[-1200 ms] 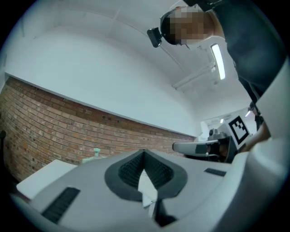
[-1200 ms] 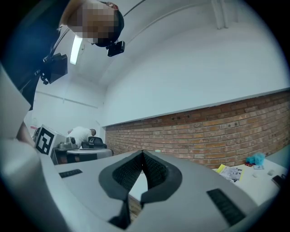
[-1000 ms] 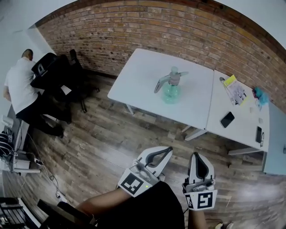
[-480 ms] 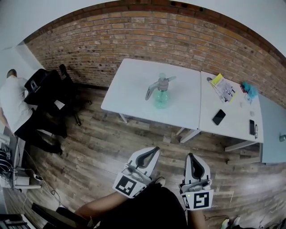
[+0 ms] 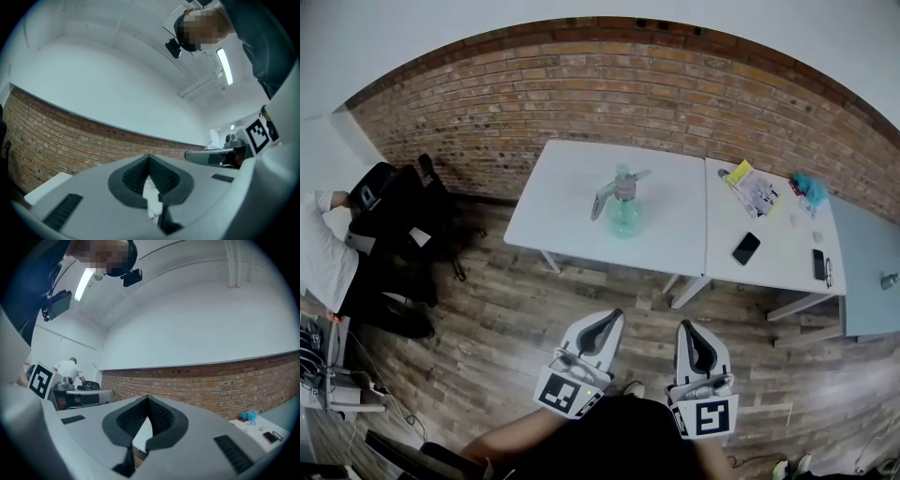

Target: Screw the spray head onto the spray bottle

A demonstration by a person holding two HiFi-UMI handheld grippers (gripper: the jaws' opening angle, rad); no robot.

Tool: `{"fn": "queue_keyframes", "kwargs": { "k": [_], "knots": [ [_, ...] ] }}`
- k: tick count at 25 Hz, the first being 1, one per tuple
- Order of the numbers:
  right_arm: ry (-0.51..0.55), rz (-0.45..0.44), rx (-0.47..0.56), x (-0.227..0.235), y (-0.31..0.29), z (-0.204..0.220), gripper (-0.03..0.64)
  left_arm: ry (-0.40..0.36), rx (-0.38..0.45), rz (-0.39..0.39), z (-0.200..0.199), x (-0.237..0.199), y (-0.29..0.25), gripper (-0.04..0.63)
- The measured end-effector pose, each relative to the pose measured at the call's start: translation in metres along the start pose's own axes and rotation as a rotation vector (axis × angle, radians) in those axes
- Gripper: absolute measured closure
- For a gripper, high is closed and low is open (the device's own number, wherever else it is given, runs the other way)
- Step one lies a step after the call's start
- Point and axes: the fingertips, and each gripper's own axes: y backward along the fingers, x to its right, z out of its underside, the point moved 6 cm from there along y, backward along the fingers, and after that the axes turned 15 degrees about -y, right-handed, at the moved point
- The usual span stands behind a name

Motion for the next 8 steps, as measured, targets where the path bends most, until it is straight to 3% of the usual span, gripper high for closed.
{"fn": "queue_keyframes", "kwargs": {
  "k": [8],
  "knots": [
    [-0.005,-0.02,-0.004,0.001,0.024,0.003,0.609,0.004,0.005,0.009,0.0,0.027,0.005,0.594]
  ]
}}
